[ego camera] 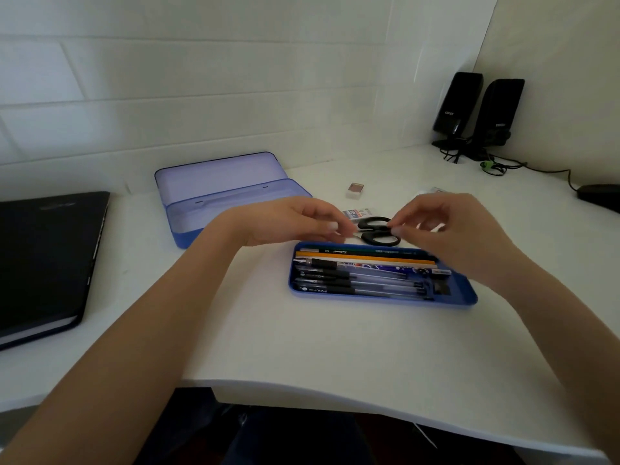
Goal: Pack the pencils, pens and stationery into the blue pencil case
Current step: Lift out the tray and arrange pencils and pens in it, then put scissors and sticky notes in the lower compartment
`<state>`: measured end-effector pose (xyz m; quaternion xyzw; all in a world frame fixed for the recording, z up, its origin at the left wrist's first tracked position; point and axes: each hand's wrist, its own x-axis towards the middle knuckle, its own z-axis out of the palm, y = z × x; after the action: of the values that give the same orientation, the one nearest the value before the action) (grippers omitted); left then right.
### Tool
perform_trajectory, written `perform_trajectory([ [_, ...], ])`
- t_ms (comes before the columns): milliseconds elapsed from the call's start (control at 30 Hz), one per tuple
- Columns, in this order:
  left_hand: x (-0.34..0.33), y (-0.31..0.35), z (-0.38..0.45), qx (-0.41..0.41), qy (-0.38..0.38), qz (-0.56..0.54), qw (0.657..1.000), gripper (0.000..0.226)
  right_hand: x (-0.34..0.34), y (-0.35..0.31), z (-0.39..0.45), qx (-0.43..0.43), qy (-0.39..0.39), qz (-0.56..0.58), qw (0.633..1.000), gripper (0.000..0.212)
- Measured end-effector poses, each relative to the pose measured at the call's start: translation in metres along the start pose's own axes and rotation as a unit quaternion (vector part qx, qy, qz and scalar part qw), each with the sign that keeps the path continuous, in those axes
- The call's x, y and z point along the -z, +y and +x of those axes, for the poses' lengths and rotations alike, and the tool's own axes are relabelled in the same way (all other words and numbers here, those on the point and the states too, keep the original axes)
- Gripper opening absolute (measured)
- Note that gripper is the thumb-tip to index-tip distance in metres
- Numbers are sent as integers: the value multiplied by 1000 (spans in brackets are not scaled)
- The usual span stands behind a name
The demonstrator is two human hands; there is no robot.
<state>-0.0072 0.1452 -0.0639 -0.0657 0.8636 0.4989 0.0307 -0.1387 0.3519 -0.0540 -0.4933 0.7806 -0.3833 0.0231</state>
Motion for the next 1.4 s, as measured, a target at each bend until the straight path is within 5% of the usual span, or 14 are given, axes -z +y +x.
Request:
perform_trajectory([
  [167, 4, -2, 2, -26, 113, -38, 993, 20, 9, 24, 7, -82, 26, -77, 993, 10],
  [367, 12, -2, 6, -54, 341, -62, 937, 27, 22, 14, 1, -86, -238, -12, 967, 61],
  [567, 14, -21, 4, 37, 429, 273, 860, 17, 15, 11, -5, -33, -330, -78, 940, 92],
  [833, 12, -28, 6, 87, 333, 327, 880, 15, 9, 15, -3, -25, -293, -74, 953, 81],
  [1033, 12, -28, 4, 83, 337, 324, 880, 14, 6, 21, 0, -35, -234, -63, 969, 77],
  [1400, -10, 18, -11, -51, 388, 322, 862, 13, -27, 57, 26, -38, -8, -90, 995, 57],
])
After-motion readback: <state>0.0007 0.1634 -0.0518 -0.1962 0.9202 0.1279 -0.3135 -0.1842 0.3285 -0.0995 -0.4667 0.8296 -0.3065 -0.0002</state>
